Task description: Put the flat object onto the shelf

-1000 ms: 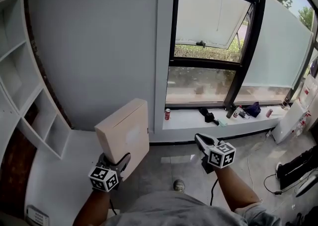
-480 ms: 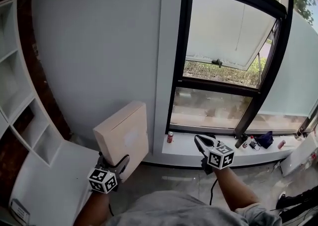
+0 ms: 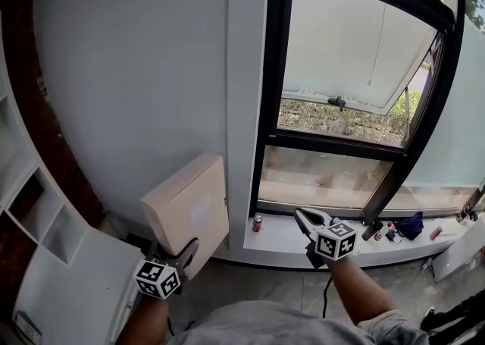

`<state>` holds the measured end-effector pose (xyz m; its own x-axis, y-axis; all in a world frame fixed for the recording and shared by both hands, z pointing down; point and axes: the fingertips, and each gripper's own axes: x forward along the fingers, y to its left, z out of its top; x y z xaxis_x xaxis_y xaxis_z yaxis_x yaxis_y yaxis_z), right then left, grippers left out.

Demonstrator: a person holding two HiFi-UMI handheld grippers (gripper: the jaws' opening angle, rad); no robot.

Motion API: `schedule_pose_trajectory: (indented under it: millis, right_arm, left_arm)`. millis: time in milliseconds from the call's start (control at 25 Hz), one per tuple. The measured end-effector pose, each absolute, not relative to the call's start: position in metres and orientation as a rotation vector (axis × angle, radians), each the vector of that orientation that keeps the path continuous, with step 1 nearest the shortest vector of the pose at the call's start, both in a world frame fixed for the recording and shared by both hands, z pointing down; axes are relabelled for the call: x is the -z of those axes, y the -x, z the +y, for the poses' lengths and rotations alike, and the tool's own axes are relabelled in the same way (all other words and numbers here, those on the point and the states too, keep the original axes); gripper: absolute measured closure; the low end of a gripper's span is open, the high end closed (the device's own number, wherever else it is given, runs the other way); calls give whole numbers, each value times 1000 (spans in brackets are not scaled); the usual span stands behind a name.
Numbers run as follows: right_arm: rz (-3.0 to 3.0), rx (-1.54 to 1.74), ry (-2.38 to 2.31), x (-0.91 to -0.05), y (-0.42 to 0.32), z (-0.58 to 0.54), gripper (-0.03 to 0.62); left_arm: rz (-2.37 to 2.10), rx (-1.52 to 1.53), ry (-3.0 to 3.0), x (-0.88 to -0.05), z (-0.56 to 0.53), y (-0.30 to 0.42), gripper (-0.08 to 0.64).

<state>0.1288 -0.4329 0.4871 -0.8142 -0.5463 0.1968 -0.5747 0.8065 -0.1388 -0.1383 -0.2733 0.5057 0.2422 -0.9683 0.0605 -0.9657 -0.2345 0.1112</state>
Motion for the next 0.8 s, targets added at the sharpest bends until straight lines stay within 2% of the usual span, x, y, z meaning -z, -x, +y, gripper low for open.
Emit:
schedule_pose_trajectory:
  millis: [400, 800]
  right_arm:
    - [-2856, -245, -909, -465, -69, -452, 583]
    - [-2962, -141, -539, -413, 103, -447, 583]
  left_arm:
    - [-1848, 18, -2423, -483, -310, 194, 267]
    - [-2168, -8, -2265, -414, -273, 312, 267]
